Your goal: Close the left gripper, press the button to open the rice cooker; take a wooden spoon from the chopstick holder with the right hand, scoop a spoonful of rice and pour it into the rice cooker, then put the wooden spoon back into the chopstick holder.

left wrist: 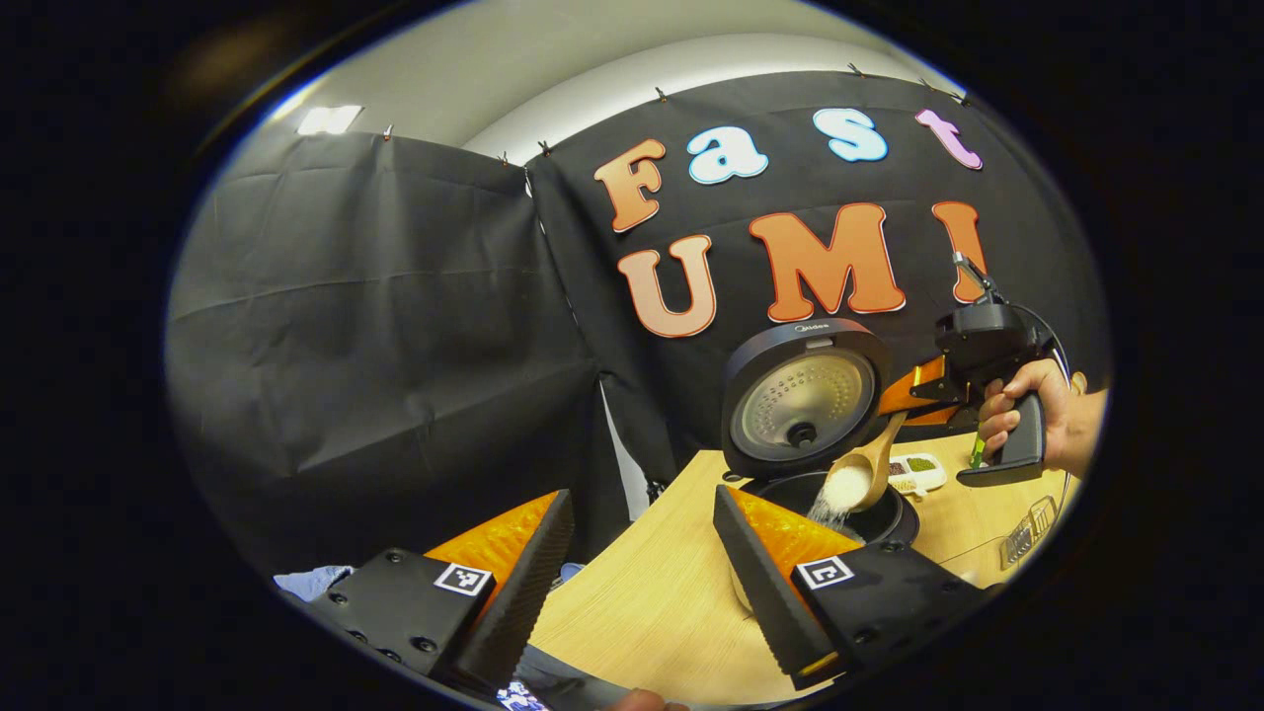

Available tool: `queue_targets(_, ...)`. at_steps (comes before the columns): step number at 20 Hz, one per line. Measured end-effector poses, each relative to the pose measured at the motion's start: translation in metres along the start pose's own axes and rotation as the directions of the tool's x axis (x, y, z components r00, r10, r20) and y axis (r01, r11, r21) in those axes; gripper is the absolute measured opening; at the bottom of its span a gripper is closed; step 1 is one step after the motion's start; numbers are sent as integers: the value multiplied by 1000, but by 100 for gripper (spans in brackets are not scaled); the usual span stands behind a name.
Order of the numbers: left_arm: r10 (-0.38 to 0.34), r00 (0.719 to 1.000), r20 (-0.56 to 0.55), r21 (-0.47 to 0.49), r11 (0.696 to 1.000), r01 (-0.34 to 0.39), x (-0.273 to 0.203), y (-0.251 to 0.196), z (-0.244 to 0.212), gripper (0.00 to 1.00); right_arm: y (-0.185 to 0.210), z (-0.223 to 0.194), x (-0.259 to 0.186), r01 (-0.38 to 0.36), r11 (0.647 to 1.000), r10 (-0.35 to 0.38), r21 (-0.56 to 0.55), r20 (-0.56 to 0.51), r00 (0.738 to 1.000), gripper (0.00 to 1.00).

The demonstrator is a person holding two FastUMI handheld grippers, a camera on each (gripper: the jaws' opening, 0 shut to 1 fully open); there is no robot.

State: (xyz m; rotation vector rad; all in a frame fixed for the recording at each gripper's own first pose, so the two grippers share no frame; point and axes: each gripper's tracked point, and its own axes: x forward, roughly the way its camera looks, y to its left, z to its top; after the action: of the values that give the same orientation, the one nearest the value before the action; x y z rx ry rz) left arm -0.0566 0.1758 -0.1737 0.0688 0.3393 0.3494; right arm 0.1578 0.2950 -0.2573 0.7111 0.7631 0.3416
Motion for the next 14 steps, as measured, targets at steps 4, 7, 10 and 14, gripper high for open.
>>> queue_targets(4, -4, 1000, -1, 2, 1000, 4, -1, -1, -1, 96, 7, 3, 1, 10, 998, -9, -63, 13, 1000, 11)
queue_targets(7, 2, 1000, -7, 10, 1000, -2, -3, 2, -3, 96, 12, 4, 0, 13, 995, -11, -102, 20, 1000, 11)
queue_targets(10, 3, 1000, -10, 10, 1000, -3, -4, 3, -4, 88, 16, 4, -1, 13, 991, -9, -133, 28, 1000, 11)
queue_targets(14, 6, 1000, -6, 16, 1000, -6, -3, 6, -2, 88, 24, 5, 0, 13, 980, -6, -199, 36, 999, 11)
